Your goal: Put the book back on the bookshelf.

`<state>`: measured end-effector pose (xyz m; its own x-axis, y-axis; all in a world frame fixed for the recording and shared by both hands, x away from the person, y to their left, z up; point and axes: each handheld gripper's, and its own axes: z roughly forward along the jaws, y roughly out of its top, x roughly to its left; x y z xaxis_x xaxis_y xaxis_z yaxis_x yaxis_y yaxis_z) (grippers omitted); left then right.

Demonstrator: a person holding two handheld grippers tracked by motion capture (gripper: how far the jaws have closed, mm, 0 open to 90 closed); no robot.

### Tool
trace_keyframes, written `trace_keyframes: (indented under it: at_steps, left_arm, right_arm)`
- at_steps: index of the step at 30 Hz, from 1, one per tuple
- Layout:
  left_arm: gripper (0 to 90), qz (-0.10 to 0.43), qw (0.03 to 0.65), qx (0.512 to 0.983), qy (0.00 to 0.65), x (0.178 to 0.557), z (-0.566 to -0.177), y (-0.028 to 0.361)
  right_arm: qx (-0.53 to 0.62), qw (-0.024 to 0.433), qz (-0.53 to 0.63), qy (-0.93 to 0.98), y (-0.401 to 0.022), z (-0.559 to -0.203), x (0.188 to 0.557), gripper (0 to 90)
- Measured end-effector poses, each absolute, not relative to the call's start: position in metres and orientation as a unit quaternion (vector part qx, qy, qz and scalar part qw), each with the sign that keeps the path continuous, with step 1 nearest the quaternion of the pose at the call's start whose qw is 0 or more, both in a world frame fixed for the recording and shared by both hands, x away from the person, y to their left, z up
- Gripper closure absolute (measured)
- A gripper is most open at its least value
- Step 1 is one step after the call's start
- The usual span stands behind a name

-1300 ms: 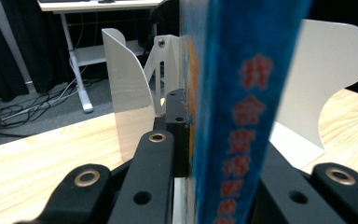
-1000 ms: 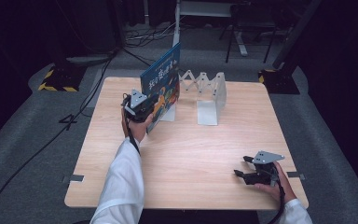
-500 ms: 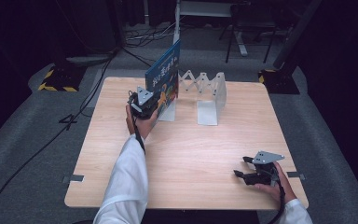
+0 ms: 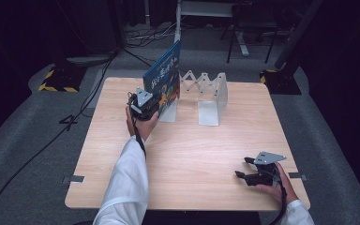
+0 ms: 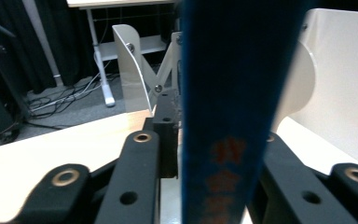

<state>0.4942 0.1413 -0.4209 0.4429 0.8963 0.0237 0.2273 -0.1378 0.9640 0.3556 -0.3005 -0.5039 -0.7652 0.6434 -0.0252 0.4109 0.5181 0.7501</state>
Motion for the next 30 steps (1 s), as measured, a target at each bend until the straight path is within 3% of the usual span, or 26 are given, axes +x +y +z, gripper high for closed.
trace_keyframes:
  at_steps: [10, 17, 30]
  left_arm:
    - [67.2, 0.32, 0.526, 0.673, 0.411, 0.487, -0.416, 0.148]
    - [57.8, 0.309, 0.536, 0.664, 0.421, 0.482, -0.418, 0.162]
    - [53.5, 0.311, 0.52, 0.678, 0.415, 0.476, -0.42, 0.172]
  right_arm:
    - [0.308, 0.154, 0.383, 0.857, -0.3, -0.504, 0.355, 27.2]
    - [0.309, 0.153, 0.382, 0.857, -0.301, -0.504, 0.355, 27.2]
    - [0.31, 0.153, 0.382, 0.857, -0.3, -0.504, 0.355, 27.1]
